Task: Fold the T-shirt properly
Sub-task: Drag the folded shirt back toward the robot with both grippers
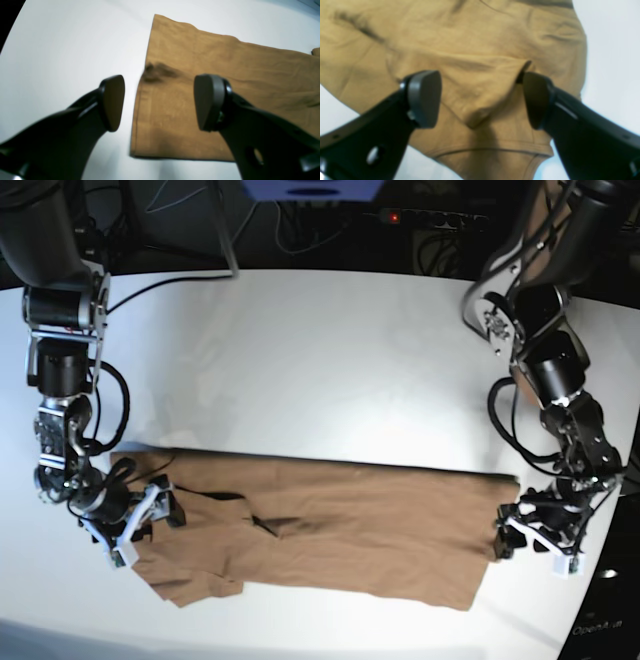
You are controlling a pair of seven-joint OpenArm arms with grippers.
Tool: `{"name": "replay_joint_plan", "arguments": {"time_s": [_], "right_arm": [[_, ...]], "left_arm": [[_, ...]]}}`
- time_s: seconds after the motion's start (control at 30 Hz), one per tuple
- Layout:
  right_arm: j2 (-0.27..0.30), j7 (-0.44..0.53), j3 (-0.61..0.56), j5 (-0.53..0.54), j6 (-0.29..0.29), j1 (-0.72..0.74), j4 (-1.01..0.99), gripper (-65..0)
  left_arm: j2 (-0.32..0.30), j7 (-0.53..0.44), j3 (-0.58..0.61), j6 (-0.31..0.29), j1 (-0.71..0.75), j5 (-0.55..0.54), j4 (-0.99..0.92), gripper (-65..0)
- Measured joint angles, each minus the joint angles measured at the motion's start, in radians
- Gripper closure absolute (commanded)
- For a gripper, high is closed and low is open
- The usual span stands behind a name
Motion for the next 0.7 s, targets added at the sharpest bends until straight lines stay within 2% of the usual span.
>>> {"name": "replay_joint_plan", "arguments": {"time_s": [0.2, 0.27, 0.33, 0.43, 0.47, 0.5, 0.53, 0.7], "right_arm": [[0.011, 0.0, 0.003, 0.0, 0.001, 0.0, 0.0, -51.4], [0.024, 0.0, 0.003, 0.0, 0.003, 0.0, 0.0, -46.3], [0.03, 0.0, 0.006, 0.0, -0.002, 0.0, 0.0, -32.4], [0.027, 0.0, 0.006, 0.0, -0.001, -0.005, 0.0, -4.2], [0.026, -0.001, 0.006, 0.0, 0.0, -0.006, -0.001, 0.0], [0.024, 0.003, 0.006, 0.0, 0.0, -0.008, -0.002, -0.6], [0.022, 0.005, 0.006, 0.0, -0.001, -0.011, -0.002, -1.9], [0.003, 0.042, 0.006, -0.001, 0.0, -0.061, -0.004, -1.0]], "left_arm": [[0.002, 0.0, 0.0, -0.003, 0.021, 0.0, 0.005, -44.5], [0.003, 0.001, 0.0, -0.003, 0.021, 0.0, 0.005, -42.1], [0.005, 0.0, 0.001, -0.003, 0.021, 0.0, 0.002, -32.8], [0.013, 0.0, 0.006, -0.003, 0.022, 0.007, -0.002, -12.8], [0.021, 0.003, 0.008, -0.002, 0.022, 0.008, -0.002, -7.3], [0.025, 0.0, 0.022, 0.001, 0.022, 0.01, -0.002, -3.3], [0.027, 0.005, 0.037, 0.0, 0.022, 0.009, -0.002, -2.4], [0.038, -0.005, 0.095, -0.005, 0.018, 0.007, -0.016, -3.9]]}}
